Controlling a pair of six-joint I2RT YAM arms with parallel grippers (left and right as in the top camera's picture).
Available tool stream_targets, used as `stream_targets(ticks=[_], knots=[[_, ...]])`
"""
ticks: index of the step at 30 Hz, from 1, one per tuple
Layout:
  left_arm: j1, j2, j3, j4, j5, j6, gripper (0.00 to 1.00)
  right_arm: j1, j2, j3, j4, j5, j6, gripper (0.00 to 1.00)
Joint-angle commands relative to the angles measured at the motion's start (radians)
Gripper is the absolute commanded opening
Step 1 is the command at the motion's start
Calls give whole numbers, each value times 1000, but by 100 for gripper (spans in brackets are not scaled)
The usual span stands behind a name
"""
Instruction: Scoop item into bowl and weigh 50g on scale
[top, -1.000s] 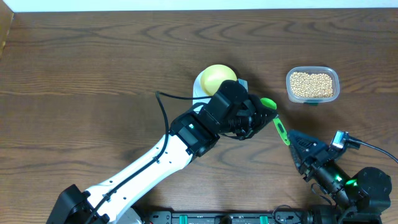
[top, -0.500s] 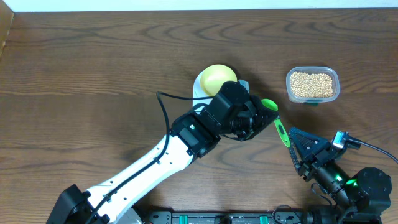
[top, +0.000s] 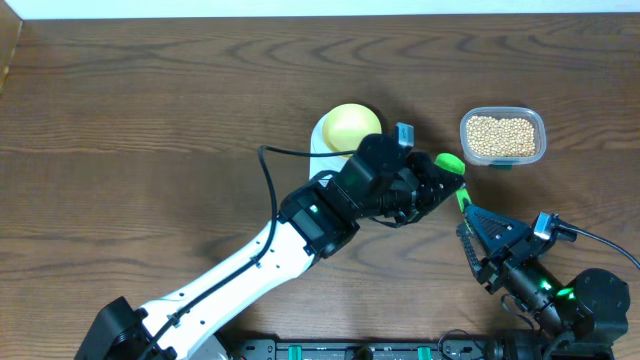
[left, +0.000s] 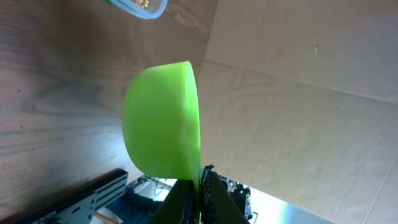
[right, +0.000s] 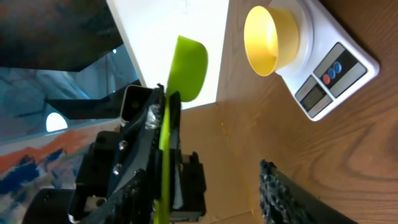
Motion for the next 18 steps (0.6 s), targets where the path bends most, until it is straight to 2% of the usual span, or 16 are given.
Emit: stream_targets(ticks=[1, 4, 7, 15, 18], knots=[[-8, -9, 0, 4, -37, 23, 8, -6, 0, 12, 26, -8, 33, 52], [-8, -9, 0, 4, -37, 20, 8, -6, 0, 12, 47, 0, 55, 51], [-10, -9, 0, 4, -36, 15, 7, -6, 0, 12, 47, 18, 55, 44], [-34, -9, 0, 5, -37, 4, 8, -6, 0, 12, 47, 21, 74, 42], [-35, -9, 0, 4, -37, 4, 7, -6, 0, 12, 51, 33, 74, 36]])
